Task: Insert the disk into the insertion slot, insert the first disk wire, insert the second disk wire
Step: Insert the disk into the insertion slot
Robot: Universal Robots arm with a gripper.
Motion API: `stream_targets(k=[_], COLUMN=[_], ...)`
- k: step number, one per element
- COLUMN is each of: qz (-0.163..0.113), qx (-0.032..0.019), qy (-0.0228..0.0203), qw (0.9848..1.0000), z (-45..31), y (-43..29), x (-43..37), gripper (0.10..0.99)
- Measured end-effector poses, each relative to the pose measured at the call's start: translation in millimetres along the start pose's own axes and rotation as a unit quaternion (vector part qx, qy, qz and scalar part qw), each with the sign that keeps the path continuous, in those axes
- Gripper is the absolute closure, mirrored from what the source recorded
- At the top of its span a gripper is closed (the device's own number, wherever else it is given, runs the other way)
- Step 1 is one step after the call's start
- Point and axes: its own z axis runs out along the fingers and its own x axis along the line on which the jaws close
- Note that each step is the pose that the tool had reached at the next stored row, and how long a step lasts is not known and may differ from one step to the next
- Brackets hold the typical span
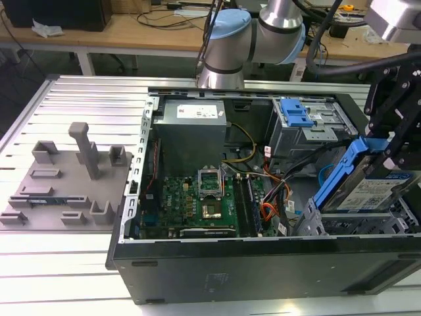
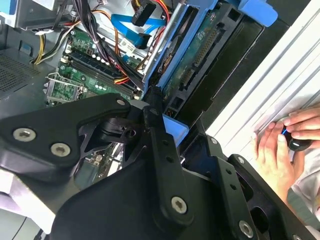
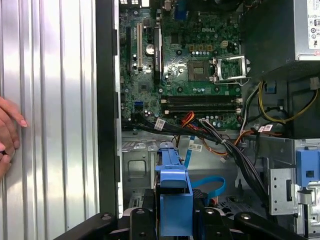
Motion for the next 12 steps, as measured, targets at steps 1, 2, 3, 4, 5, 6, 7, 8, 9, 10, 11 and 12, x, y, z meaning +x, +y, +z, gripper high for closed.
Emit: stream_targets(k=[1, 2, 3, 4, 5, 6, 7, 8, 9, 10, 11, 12], qz=[0.000, 0.000, 0.000, 0.000, 0.000, 0.000, 0.000, 0.000, 0.000, 0.000, 0.000, 0.000], qx=[0.0000, 0.0000, 0.0000, 0.0000, 0.0000, 0.0000, 0.0000, 0.0000, 0.0000, 0.0000, 0.0000, 0.0000], qy=[0.0000, 0.0000, 0.0000, 0.0000, 0.0000, 0.0000, 0.0001, 0.0000, 0.0002, 0.0002, 0.0000, 0.0000], qw=[1.0000, 1.0000, 1.0000, 1.0000, 1.0000, 1.0000, 1.0000, 1.0000, 1.0000, 1.0000, 1.0000, 1.0000], z=[2.0, 4.3, 5.7, 6.9, 9.0, 11.6, 13.3, 14.3, 14.3, 14.4, 14.5, 14.5], y=[-0.1, -0.1, -0.2, -0.2, -0.3, -0.4, -0.5, -0.5, -0.5, -0.5, -0.5, -0.5], x=[0.1, 0.2, 0.3, 0.3, 0.4, 0.5, 0.6, 0.6, 0.7, 0.7, 0.7, 0.7], gripper=[0.722, 0.722, 0.722, 0.722, 0.722, 0.722, 0.722, 0.722, 0.655, 0.592, 0.529, 0.529])
